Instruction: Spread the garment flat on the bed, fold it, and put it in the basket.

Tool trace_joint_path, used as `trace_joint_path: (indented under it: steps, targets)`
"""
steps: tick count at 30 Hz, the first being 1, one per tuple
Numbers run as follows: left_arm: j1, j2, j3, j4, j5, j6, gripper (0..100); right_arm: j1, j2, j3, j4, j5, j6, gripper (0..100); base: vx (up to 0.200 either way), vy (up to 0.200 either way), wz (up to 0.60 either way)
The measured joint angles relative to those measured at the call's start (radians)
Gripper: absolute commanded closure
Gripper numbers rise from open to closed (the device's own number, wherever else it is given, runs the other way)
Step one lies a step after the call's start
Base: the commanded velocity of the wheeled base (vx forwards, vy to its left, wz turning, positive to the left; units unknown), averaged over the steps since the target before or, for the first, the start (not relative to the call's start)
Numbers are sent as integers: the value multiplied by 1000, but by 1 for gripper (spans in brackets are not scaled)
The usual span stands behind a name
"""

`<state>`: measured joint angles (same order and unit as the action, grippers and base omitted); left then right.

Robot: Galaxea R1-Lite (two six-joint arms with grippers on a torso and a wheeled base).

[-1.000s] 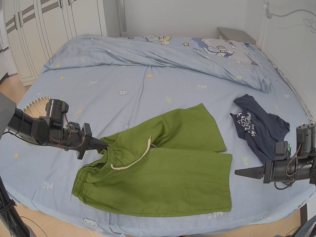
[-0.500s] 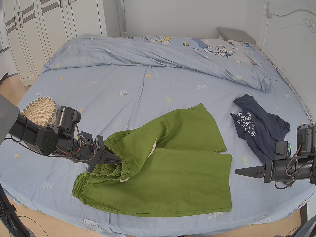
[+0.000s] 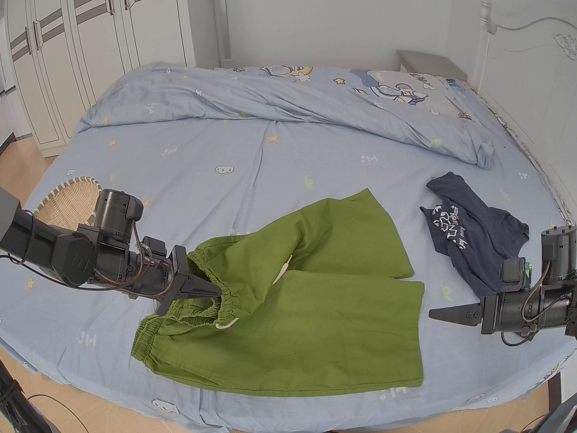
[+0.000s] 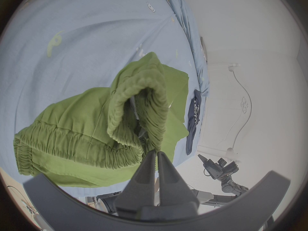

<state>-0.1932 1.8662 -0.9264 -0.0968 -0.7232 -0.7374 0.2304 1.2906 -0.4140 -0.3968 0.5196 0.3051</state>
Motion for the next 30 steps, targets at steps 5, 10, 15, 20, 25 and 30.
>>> trace_joint_path:
  steps: [5, 10, 15, 20, 25, 30]
  targets:
    - [-1, -16, 14, 0, 12, 10, 0, 2, 0, 0, 0, 0, 0, 0, 0, 0, 0]
    - [-1, -33, 48, 0, 12, 59, 0, 1, 0, 0, 0, 0, 0, 0, 0, 0, 0]
    - [11, -56, 64, 1, 13, 69, 0, 1, 0, 0, 0, 0, 0, 0, 0, 0, 0]
    - [87, -75, 55, 0, 12, 68, 0, 1, 1, 0, 0, 0, 0, 0, 0, 0, 0]
    - [195, -86, 18, 2, 4, 68, 0, 2, 1, 0, 0, 0, 0, 0, 0, 0, 0]
    - [254, -70, -12, 2, -1, 66, 0, 3, 3, 1, 0, 1, -1, 0, 0, 0, 0]
